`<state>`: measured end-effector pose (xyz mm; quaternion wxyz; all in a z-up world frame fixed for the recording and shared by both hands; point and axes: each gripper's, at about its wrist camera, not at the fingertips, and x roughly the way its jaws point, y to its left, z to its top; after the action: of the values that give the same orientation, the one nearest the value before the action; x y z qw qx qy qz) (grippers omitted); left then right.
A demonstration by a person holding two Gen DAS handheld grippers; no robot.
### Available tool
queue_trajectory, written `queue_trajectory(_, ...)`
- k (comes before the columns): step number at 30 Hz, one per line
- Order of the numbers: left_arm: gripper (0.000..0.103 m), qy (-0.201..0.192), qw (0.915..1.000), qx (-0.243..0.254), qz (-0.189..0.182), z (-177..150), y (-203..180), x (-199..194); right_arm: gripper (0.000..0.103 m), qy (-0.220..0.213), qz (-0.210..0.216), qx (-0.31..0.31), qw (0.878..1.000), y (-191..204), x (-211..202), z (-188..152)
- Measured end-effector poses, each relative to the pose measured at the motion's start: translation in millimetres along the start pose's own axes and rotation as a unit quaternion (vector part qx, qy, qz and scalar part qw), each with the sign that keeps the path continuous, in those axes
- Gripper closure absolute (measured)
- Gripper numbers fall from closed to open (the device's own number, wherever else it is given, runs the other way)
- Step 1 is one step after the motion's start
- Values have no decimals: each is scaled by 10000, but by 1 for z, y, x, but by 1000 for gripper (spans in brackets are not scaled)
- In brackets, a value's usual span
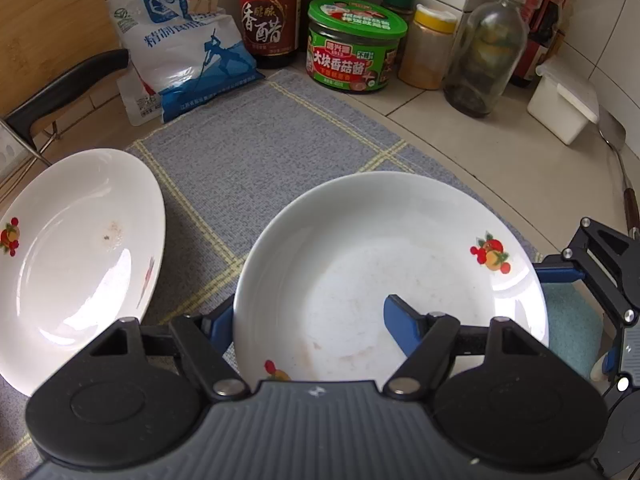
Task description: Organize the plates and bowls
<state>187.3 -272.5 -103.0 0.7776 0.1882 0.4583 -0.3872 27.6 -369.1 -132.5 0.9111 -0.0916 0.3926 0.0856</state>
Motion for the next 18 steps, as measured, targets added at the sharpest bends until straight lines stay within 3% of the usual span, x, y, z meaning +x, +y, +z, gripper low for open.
queue_trajectory(15,26,-95,9998,170,98,-4,-4,-9,0,108,-147,1,9998,4,-3,3)
queue_trajectory(18,18,-139,9997,174,120,-4,-4,-12,0,125,-177,-11,9998,5,-4,2)
